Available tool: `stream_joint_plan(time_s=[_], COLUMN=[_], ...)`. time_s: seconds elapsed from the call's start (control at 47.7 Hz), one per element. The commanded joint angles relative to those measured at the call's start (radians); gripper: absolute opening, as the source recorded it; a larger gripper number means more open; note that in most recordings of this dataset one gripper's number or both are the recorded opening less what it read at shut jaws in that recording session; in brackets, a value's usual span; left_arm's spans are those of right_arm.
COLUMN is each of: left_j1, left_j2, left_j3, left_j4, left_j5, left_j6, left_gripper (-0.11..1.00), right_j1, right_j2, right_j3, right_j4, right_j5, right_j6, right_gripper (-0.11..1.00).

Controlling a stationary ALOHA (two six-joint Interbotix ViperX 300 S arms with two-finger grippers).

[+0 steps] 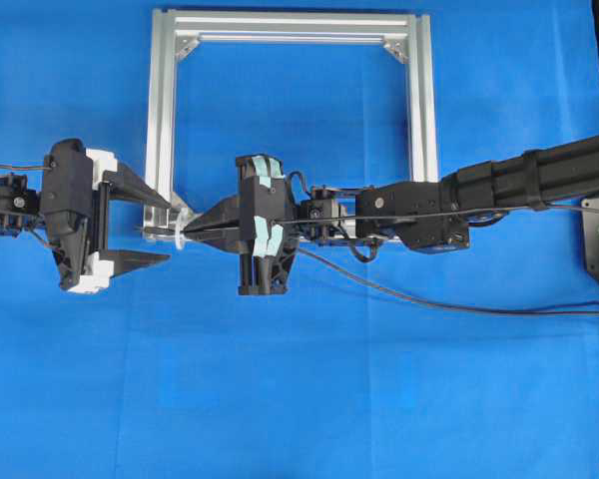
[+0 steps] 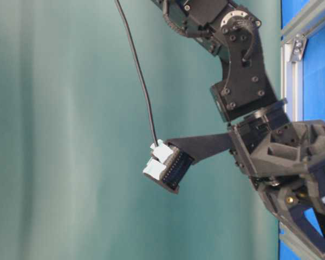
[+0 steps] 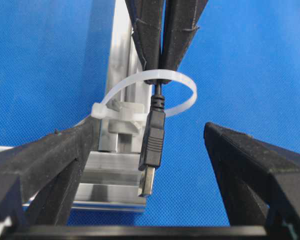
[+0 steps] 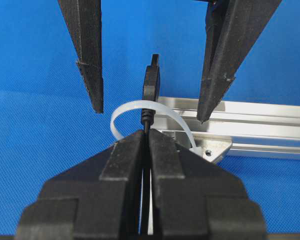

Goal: Insert the wire through the string loop located on the left side.
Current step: 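Close the left gripper on the USB plug tip, then open the right gripper to release the cable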

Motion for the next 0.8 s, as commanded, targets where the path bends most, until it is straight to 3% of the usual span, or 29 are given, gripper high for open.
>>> stream_joint_plan(time_s=[0.0, 0.105, 0.21, 0.44, 0.776], left_j1=[0.005, 0.005, 0.005, 0.005, 0.005], left_j2=[-0.011, -0.011, -0.011, -0.012, -0.012], left_j3=[-0.008, -0.009, -0.006, -0.006, -0.006], left_j4=[0.002, 0.003, 0.009, 0.009, 0.009], left_j5=[-0.002, -0.002, 0.002, -0.002, 0.002], left_j6=[0.002, 0.003, 0.006, 0.025, 0.025], left_gripper=[0.84, 0.81, 0.72, 0.08, 0.07], right_j1=[-0.002, -0.002, -0.002, -0.002, -0.002], right_j2=[-0.021, -0.021, -0.021, -0.021, -0.021], right_j3=[-0.018, -0.018, -0.018, -0.018, -0.017], right_j4=[0.002, 0.002, 0.002, 0.002, 0.002], right_j5=[-0.002, -0.003, -0.003, -0.002, 0.017], right_j6=[0.000, 0.000, 0.003, 0.003, 0.006], right_gripper=[0.00, 0.00, 0.00, 0.00, 0.00])
